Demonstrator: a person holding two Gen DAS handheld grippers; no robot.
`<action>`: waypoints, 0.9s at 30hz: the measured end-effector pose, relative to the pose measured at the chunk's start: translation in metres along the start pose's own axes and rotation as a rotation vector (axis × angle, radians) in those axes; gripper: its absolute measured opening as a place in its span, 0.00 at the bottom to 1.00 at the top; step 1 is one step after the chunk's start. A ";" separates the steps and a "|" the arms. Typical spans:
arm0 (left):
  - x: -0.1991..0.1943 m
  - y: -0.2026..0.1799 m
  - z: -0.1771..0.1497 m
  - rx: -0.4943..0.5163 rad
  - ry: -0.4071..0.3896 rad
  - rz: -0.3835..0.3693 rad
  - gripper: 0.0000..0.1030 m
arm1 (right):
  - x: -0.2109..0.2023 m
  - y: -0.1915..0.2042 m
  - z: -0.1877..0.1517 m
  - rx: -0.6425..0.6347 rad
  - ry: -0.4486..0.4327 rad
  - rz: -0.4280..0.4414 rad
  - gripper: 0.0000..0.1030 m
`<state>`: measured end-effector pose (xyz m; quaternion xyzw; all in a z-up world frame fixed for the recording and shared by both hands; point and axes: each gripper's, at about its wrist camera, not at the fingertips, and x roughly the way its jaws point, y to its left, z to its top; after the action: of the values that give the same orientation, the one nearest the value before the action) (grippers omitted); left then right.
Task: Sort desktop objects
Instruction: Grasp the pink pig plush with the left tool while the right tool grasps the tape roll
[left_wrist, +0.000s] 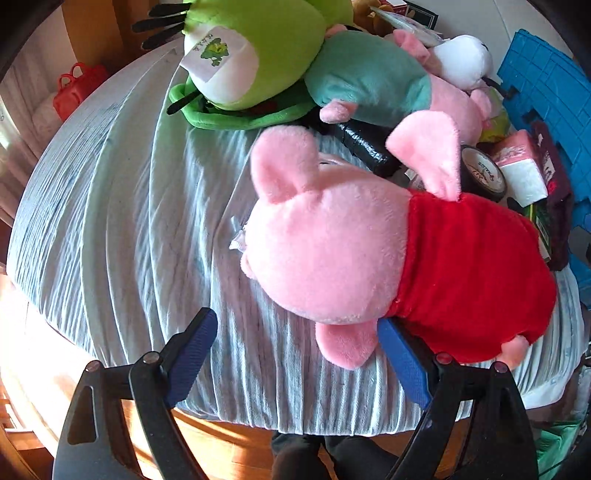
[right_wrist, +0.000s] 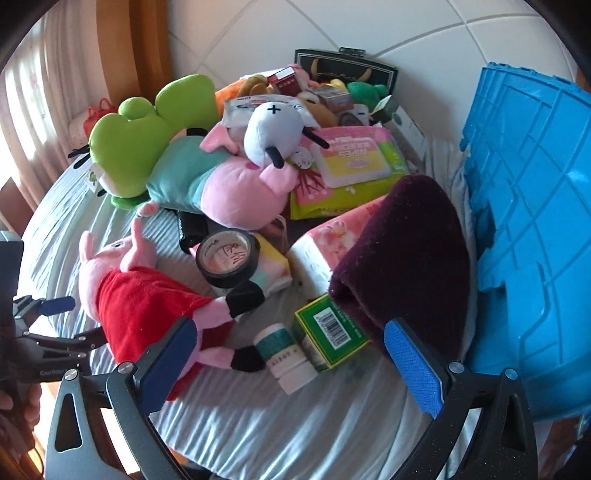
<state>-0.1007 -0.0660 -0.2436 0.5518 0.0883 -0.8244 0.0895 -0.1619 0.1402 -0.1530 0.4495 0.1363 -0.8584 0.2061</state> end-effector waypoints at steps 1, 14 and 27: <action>0.002 0.000 0.002 -0.006 0.000 0.014 0.87 | 0.004 0.000 0.001 -0.008 0.008 0.004 1.00; 0.006 0.030 0.052 0.011 -0.023 0.155 0.85 | 0.042 0.042 0.007 -0.035 0.114 0.048 1.00; -0.058 0.035 0.055 -0.179 -0.007 -0.117 0.83 | 0.027 0.040 -0.006 0.168 0.098 0.128 1.00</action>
<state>-0.1195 -0.1102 -0.1711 0.5326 0.1931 -0.8191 0.0905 -0.1525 0.1014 -0.1806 0.5146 0.0446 -0.8288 0.2151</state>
